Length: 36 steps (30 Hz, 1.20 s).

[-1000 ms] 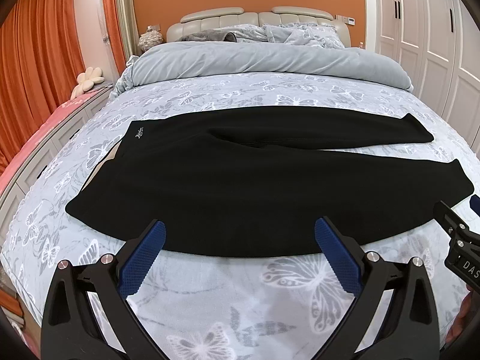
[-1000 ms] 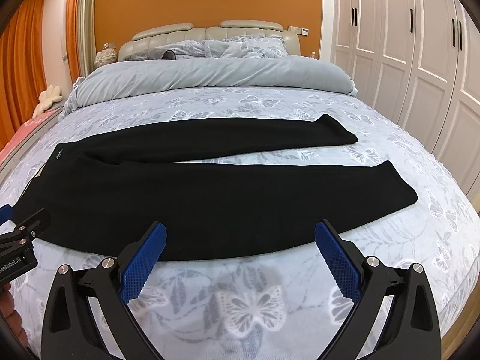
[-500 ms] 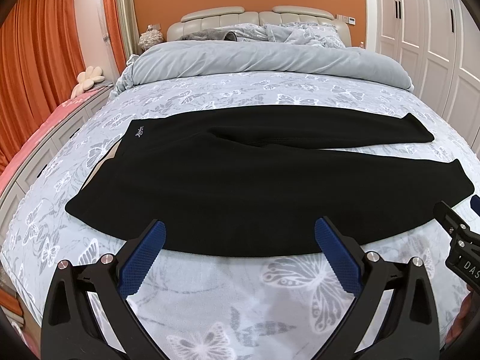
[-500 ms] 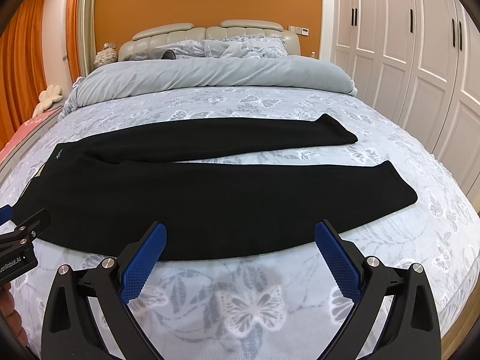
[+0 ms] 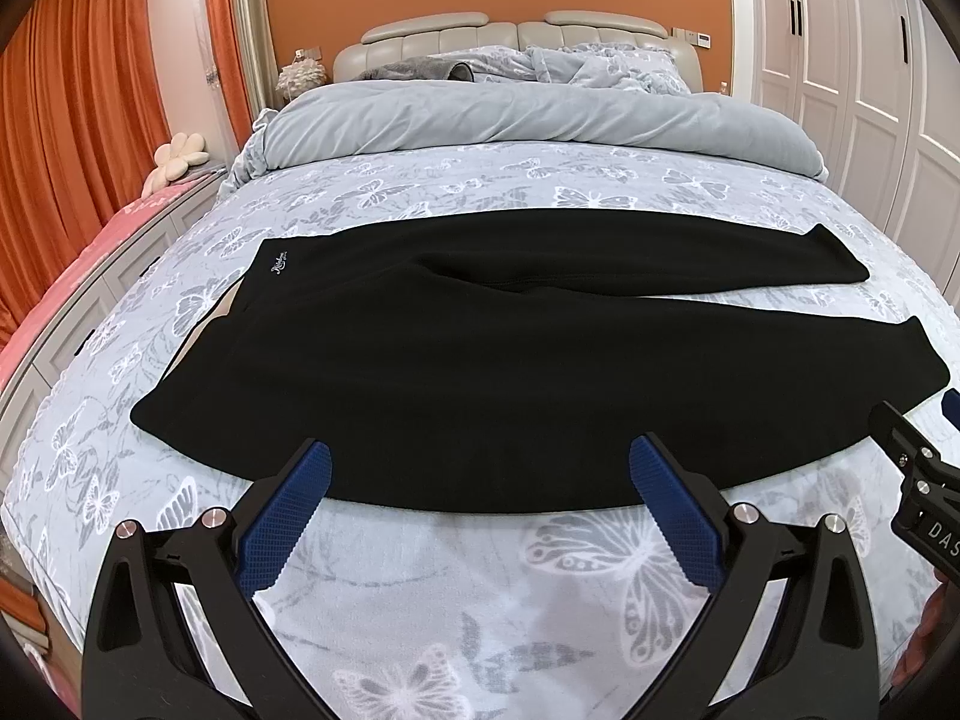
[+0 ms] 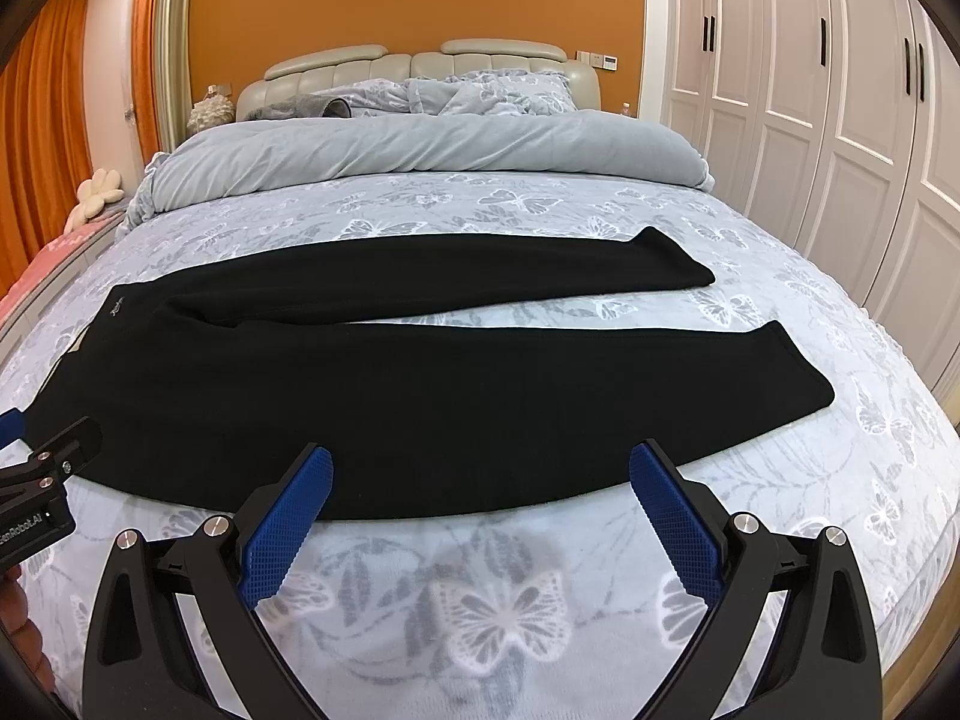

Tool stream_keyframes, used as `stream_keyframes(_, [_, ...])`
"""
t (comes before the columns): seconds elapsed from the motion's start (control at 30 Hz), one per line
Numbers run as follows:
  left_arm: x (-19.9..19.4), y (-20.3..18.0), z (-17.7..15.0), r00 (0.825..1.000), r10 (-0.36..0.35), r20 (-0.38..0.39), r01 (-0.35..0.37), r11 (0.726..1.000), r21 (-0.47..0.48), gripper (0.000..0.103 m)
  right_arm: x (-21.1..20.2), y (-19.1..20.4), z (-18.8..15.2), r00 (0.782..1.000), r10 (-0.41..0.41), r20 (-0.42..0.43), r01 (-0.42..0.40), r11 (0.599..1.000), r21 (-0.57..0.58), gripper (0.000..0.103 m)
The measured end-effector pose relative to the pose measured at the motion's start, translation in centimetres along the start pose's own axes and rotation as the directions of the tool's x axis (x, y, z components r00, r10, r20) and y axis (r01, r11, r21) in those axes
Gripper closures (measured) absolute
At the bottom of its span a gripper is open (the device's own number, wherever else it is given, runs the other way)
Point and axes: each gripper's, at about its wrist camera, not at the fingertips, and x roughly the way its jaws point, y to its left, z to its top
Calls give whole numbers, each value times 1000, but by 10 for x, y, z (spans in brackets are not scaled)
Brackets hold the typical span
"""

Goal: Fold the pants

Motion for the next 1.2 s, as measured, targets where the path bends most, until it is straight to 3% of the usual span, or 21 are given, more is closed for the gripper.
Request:
stream_keyframes(0.47, [3, 0, -5, 1000, -9, -17, 9, 1000, -1, 5, 5, -3, -1, 999, 36, -26, -36, 999, 13, 5])
stream_keyframes(0.63, [10, -2, -4, 997, -53, -50, 52, 999, -11, 5, 14, -18, 5, 995, 69, -70, -66, 997, 39, 5])
stream_keyframes(0.77, [16, -2, 3, 996, -69, -59, 67, 997, -32, 5, 24, -37, 13, 995, 58, -77, -50, 993, 108, 5])
stream_keyframes(0.9, [18, -5, 7, 996, -73, -56, 71, 997, -38, 5, 33, -43, 20, 994, 55, -96, -45, 993, 105, 5])
stream_keyframes(1.03, [22, 13, 37, 993, -109, -39, 106, 993, -58, 5, 40, -67, 53, 995, 74, -71, -69, 995, 69, 5])
stream_keyframes(1.2, [62, 74, 99, 994, -107, -36, 101, 985, -139, 5, 101, -125, 115, 991, 87, -98, -89, 996, -13, 5])
